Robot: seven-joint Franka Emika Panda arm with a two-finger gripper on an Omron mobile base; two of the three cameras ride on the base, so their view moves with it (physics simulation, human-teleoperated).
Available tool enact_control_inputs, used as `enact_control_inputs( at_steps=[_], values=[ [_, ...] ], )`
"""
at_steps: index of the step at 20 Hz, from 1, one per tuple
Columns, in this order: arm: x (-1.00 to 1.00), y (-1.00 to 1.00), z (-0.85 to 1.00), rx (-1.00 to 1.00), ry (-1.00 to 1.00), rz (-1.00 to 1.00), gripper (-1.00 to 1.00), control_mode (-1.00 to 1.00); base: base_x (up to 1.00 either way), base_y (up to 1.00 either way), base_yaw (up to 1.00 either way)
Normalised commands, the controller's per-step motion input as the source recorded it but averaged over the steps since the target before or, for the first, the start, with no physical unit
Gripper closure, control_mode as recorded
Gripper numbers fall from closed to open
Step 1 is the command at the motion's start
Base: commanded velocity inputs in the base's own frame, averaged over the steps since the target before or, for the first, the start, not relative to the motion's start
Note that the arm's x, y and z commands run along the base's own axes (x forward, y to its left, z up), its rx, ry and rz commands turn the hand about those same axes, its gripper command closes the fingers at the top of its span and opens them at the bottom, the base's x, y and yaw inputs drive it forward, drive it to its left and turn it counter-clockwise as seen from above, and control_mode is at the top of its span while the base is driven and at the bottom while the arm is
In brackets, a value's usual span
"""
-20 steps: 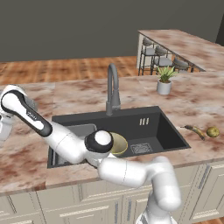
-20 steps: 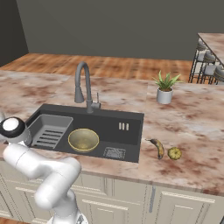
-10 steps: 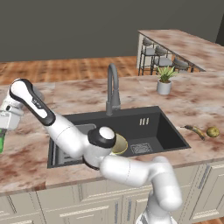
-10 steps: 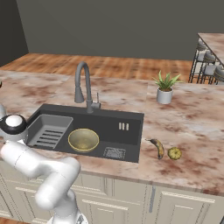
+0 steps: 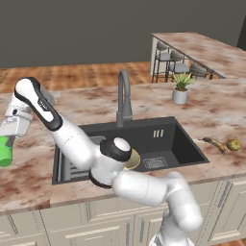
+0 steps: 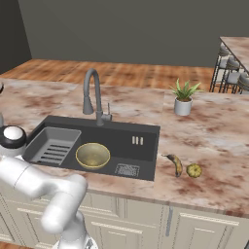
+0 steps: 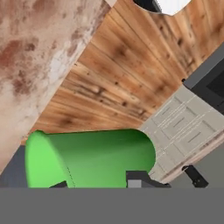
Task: Remove the squash and banana from the sink. Then move the bowl and cup from the counter to the sink for washing.
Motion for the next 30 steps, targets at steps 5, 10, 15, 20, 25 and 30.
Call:
enact_control_inputs(
  at_steps=[5, 10, 15, 20, 25, 30],
  values=[
    [-0.33, -0.36, 0.23, -0.08, -0.04, 0.00, 1.00, -1.00, 0.00, 0.00, 0.00],
    [-0.22, -0.43, 0.16, -0.09, -0.03, 0.00, 1.00, -1.00, 0.00, 0.00, 0.00],
    [-0.18, -0.45, 0.11, -0.04, -0.04, 0.00, 1.00, -1.00, 0.00, 0.00, 0.00],
    [-0.16, -0.43, 0.12, 0.00, -0.12, 0.00, 1.00, -1.00, 0.00, 0.00, 0.00],
    [-0.17, -0.37, 0.18, 0.00, -0.17, 0.03, 1.00, -1.00, 0.00, 0.00, 0.00],
    [-0.20, -0.36, 0.19, 0.00, -0.22, 0.06, 1.00, -1.00, 0.00, 0.00, 0.00]
  ],
)
